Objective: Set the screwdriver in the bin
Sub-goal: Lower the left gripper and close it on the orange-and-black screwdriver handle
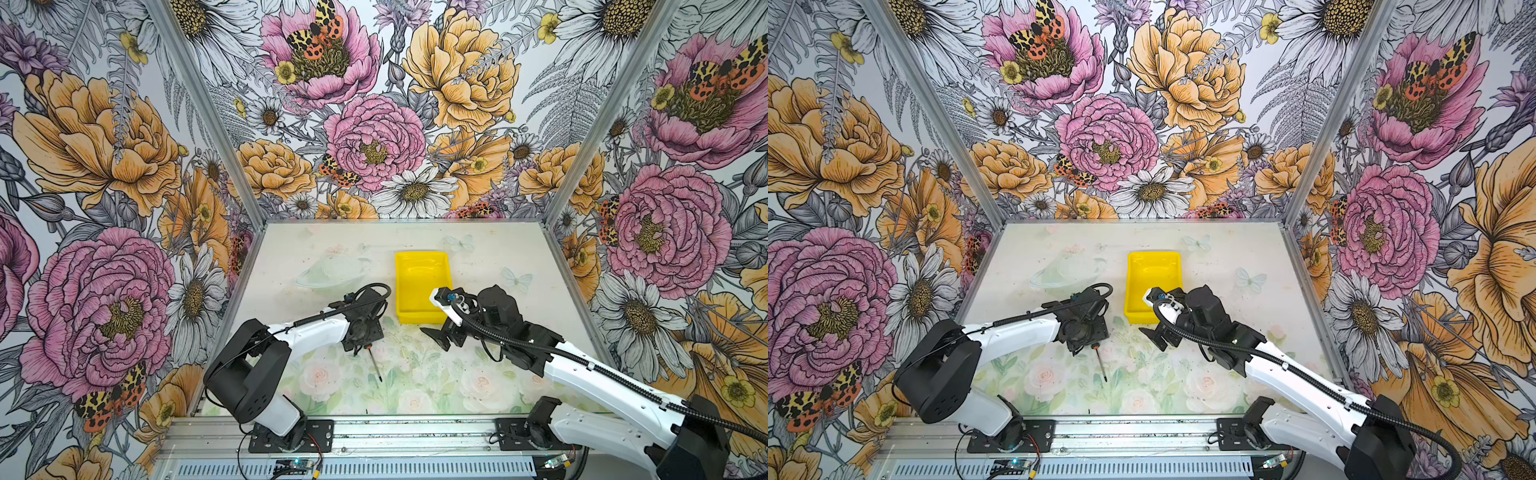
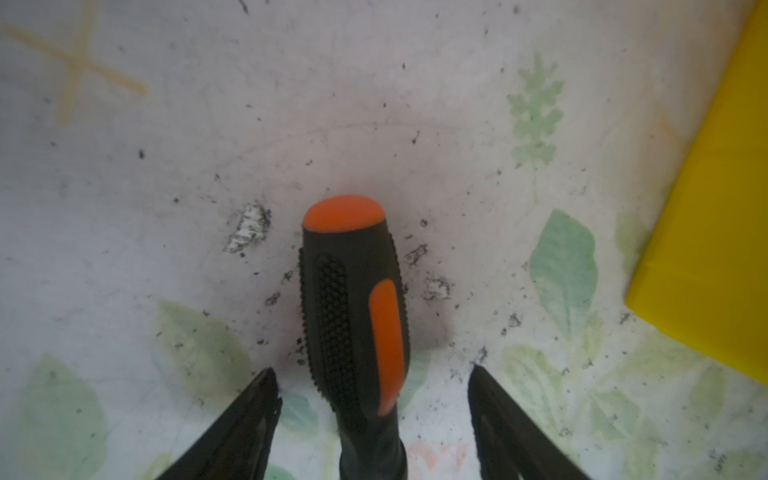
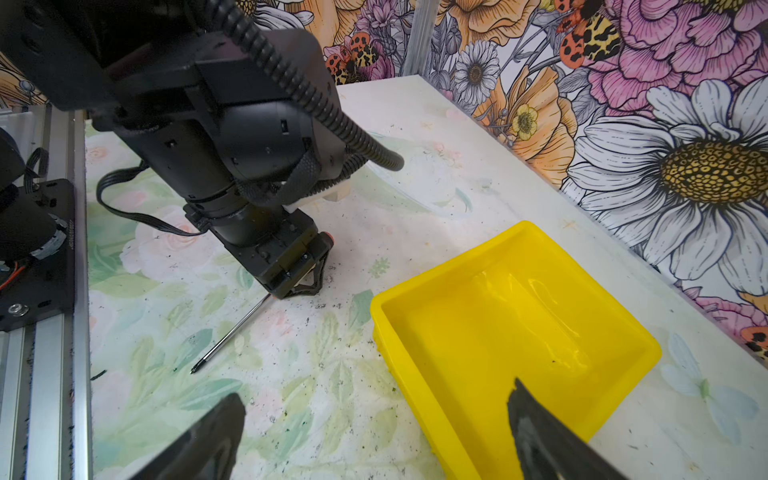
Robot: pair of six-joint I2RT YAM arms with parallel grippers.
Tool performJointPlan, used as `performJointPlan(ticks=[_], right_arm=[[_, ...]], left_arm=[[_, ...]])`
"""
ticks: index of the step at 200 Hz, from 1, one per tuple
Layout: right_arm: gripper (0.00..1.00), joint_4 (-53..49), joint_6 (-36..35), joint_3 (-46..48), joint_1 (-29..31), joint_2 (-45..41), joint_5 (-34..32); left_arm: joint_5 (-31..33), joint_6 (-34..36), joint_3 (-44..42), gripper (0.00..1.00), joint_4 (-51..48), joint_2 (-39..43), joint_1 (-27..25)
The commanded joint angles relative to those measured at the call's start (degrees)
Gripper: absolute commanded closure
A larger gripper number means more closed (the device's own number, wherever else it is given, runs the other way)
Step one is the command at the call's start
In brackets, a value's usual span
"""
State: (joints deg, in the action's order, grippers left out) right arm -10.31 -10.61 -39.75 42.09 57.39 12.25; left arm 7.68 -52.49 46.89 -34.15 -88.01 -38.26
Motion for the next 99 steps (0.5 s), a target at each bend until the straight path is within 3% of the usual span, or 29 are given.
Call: performJointPlan(ticks=[1,18,40,78,99], right_arm=[[0.00,0.2,-0.4,1.0,0.5,-1.4,-0.4],[0.01,0.4,-0.3,0.9,0.5,-1.3,-0.7],[0.00,0.5,-0.7,0.6,0.5,-1.6,-1.3],[0.00,1.1,-1.0,1.5,0.5,-2.7,-2.1],[0.00,1.7,-0.9,1.9,0.5,-3.2,-2.3]], left_arm=[[1.5,-2.6,-0.3,0.34,0.2,-0.3,-0.9],[2.2,-3.0,-0.2,0.41,-0.4,-0.9,-1.3],[2.8,-3.8,0.0,0.58,-1.3,-1.9,-1.4],[3.9,-5.6,-0.3,0.62,-2.1,-2.5,-1.9],[3.9,-5.9,-0.3,0.68,-2.1,-2.9,-2.4]])
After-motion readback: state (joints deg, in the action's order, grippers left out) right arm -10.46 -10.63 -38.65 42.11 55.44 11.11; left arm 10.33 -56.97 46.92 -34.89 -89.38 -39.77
